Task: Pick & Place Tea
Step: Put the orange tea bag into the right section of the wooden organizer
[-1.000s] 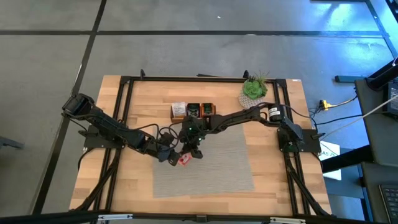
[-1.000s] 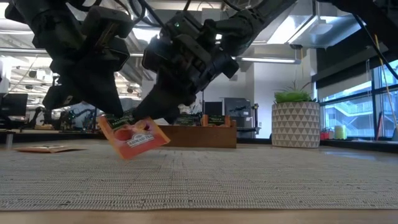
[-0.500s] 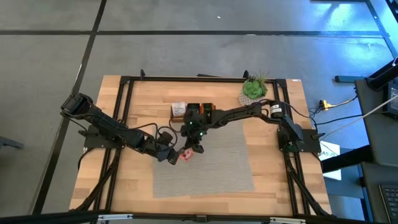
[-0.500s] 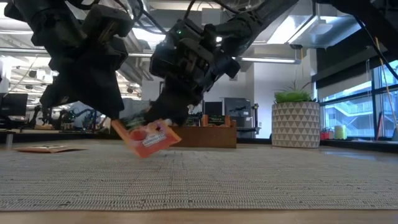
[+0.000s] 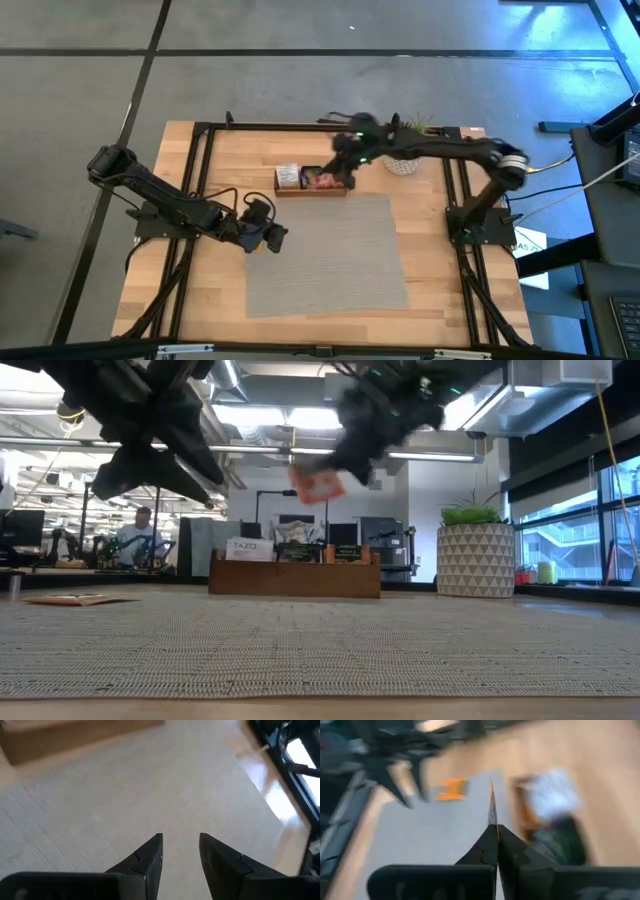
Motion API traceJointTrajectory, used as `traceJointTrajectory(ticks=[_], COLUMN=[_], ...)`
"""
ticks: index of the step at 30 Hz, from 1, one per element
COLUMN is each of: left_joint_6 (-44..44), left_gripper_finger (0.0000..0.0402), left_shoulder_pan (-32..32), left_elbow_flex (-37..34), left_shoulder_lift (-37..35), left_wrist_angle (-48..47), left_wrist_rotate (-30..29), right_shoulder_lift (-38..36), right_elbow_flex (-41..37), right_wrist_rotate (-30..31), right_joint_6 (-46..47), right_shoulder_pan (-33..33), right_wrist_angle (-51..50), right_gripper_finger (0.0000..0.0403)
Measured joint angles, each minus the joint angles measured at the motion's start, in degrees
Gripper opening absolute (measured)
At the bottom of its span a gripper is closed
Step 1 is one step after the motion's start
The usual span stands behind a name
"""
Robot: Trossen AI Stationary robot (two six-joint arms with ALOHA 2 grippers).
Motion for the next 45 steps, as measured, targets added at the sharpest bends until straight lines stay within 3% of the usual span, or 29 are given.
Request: traceJointTrajectory(ticks=[5, 8, 11, 15, 27, 35, 45], left_joint_6=[1.91, 2.63, 3.79, 4.10, 5.01, 4.99, 5.00], left_gripper_finger=[0.0125, 0.0125, 0.0123, 0.0125, 0.0125, 0.0125, 0.0125], left_shoulder_pan=[0.78, 1.82, 2.90, 3.95, 4.39, 4.39, 4.39], left_elbow_flex=[0.00, 0.00, 0.00, 0.00, 0.00, 0.00, 0.00], left_shoulder_lift=[-0.21, -0.21, -0.21, -0.21, -0.21, -0.21, -0.21], left_wrist_angle=[-0.11, -0.07, -0.06, -0.06, -0.05, -0.03, -0.06], left_wrist_rotate=[-3.85, -3.28, -1.21, 0.91, 1.11, 1.41, 2.80], right_shoulder_lift=[-9.45, -10.08, -10.08, -9.62, -5.98, -2.85, 0.47], right_elbow_flex=[-17.31, -25.08, -29.53, -34.01, -36.63, -36.58, -36.55], right_wrist_rotate=[10.74, 13.09, 13.01, 13.03, 15.95, 20.68, 20.66], right_joint_6=[1.47, 3.01, 4.11, 3.13, 2.30, -3.79, -5.02], right_shoulder_pan=[-2.09, -2.24, -2.23, -2.22, -1.23, 0.75, 1.24], right_wrist_angle=[22.24, 32.76, 39.07, 39.91, 46.03, 48.80, 48.93], right_gripper_finger=[0.0003, 0.0003, 0.0003, 0.0003, 0.0003, 0.0003, 0.0025])
